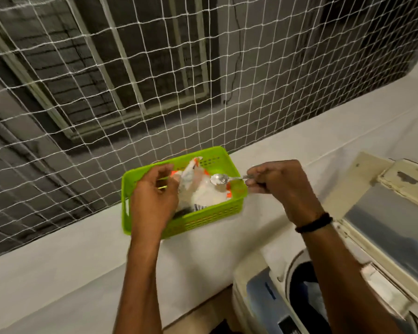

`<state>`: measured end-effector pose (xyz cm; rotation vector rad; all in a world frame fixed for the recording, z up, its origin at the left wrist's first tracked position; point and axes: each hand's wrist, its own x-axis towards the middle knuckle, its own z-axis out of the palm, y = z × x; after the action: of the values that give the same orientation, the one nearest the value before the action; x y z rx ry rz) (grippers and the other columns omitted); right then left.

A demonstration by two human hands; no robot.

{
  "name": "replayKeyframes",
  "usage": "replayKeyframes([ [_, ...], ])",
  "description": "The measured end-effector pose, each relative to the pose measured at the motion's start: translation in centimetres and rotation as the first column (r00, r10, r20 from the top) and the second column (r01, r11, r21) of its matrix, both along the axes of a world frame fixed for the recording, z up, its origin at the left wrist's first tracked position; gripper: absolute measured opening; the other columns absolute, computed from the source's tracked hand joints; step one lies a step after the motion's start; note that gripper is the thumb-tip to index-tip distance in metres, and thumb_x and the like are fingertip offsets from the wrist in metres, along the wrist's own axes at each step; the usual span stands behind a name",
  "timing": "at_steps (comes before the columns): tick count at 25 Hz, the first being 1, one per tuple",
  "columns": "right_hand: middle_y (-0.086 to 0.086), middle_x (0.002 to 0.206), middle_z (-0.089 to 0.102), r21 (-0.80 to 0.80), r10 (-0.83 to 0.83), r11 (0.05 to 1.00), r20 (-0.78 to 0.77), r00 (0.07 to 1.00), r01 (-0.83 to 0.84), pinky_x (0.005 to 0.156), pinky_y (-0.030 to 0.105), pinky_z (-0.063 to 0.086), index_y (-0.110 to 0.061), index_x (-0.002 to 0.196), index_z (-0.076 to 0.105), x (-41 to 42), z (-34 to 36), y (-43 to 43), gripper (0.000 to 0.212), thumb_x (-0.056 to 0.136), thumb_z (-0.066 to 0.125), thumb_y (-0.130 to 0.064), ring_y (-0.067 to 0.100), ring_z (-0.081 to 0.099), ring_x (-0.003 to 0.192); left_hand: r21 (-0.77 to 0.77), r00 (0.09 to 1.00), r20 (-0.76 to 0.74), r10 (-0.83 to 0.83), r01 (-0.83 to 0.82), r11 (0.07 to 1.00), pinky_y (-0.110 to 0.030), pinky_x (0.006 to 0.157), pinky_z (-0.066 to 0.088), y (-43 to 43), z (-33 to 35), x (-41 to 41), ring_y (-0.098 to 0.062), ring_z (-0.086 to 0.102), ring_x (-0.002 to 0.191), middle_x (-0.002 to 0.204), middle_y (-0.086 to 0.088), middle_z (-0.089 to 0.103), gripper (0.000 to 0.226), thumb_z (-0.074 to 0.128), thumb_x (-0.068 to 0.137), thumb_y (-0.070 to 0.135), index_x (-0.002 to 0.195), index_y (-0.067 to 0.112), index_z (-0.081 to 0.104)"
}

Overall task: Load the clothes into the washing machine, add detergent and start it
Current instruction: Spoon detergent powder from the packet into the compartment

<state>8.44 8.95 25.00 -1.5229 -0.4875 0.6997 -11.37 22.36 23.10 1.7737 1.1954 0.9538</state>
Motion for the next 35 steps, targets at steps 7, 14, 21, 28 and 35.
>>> replayKeyframes([
  [7,0.013,0.085,0.071,-0.443,0.246,0.896,0.571,0.783,0.042,0.075,0.034,0.054,-0.005,0.078,0.073,-2.7,-1.3,5.7,0.041,0.067,0.043,-0.031,0.036,0.066,0.086,-0.099,0.906,-0.415,-0.081,0.044,0.994,-0.038,0.088,0.051,1.9,-0.9,0.8,-0.03,0.066,0.107,0.119,-0.007,0.071,0.034,0.069,0.087,0.042,0.115,0.023,0.069],
  [14,0.012,0.104,0.067,-0.531,0.3,0.841,0.615,0.729,0.102,0.079,0.032,0.041,-0.009,0.096,0.073,-3.7,-1.5,7.9,0.041,0.072,0.048,-0.032,0.037,0.057,0.103,-0.211,0.912,-0.373,-0.17,0.095,0.973,-0.039,0.086,0.05,3.2,-2.5,0.2,-0.034,0.063,0.102,0.108,-0.008,0.07,0.032,0.051,0.097,0.045,0.109,0.019,0.065],
  [21,0.014,0.089,0.072,-0.614,0.432,0.782,0.404,0.806,-0.111,0.081,0.036,0.057,-0.006,0.08,0.071,-3.5,-2.2,9.3,0.018,0.078,0.056,-0.015,0.035,0.068,0.089,-0.38,0.96,-0.161,-0.23,0.155,0.912,-0.054,0.091,0.056,5.1,-4.3,-0.4,-0.022,0.072,0.098,0.104,0.009,0.075,0.052,0.048,0.069,0.072,0.109,0.042,0.065],
  [28,0.006,0.052,0.066,-0.646,0.492,0.709,0.165,0.855,-0.283,0.083,0.044,0.056,-0.007,0.063,0.06,-3.0,-1.7,8.9,0.018,0.058,0.052,-0.023,0.032,0.062,0.069,-0.393,0.967,-0.065,-0.246,0.202,0.897,-0.055,0.09,0.056,5.0,-4.1,-0.3,-0.027,0.073,0.097,0.104,0.005,0.077,0.048,0.054,0.07,0.07,0.106,0.04,0.066],
  [35,0.019,0.074,0.07,-0.569,0.437,0.751,0.048,0.898,-0.335,0.076,0.043,0.058,-0.001,0.079,0.07,-3.2,-1.7,8.9,0.034,0.059,0.055,-0.023,0.033,0.07,0.073,-0.378,0.962,-0.05,-0.267,0.229,0.897,-0.055,0.089,0.056,4.8,-3.6,0.0,-0.026,0.073,0.096,0.103,0.007,0.077,0.049,0.054,0.071,0.071,0.109,0.041,0.066],
])
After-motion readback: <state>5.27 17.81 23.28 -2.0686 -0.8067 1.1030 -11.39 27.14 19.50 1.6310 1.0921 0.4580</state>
